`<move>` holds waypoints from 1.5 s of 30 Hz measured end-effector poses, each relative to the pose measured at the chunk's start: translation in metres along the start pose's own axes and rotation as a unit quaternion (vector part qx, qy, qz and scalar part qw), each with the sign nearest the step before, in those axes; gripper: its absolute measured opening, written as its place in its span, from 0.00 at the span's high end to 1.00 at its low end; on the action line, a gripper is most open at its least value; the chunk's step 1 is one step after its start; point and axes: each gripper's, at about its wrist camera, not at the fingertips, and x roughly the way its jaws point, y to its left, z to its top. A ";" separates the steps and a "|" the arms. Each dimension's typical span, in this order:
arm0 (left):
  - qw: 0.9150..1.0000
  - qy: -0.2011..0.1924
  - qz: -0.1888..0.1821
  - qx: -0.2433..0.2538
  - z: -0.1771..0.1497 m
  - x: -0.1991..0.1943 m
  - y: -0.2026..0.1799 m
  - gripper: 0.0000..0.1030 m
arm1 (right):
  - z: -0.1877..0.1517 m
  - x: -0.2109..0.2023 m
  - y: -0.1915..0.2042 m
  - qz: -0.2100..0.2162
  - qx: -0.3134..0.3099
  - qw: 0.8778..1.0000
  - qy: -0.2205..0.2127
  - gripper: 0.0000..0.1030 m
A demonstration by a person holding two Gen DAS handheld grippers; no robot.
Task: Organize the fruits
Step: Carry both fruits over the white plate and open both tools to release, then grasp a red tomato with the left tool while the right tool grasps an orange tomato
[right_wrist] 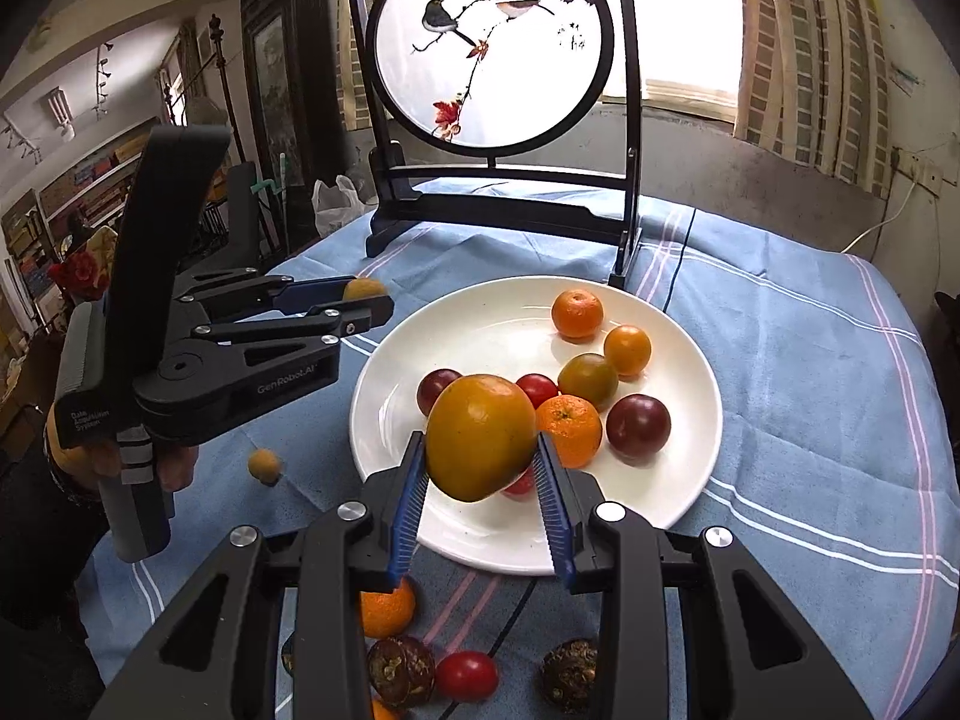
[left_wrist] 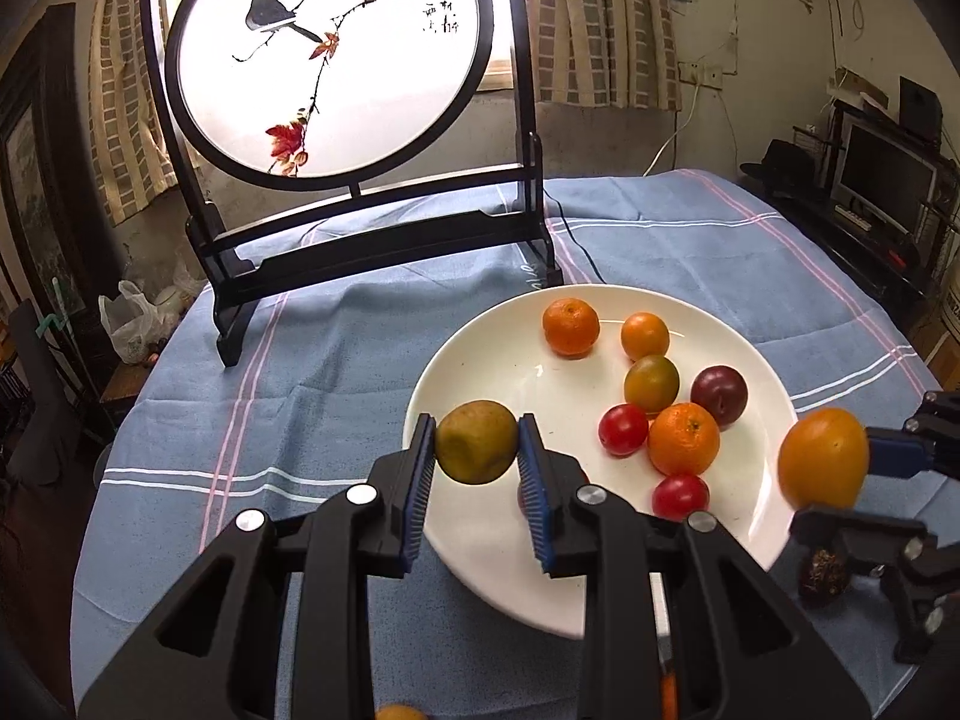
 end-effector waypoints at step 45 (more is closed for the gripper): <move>0.998 0.028 -0.048 0.043 -0.114 -0.099 0.013 0.31 | -0.136 -0.027 0.060 0.022 -0.036 0.994 0.104 0.64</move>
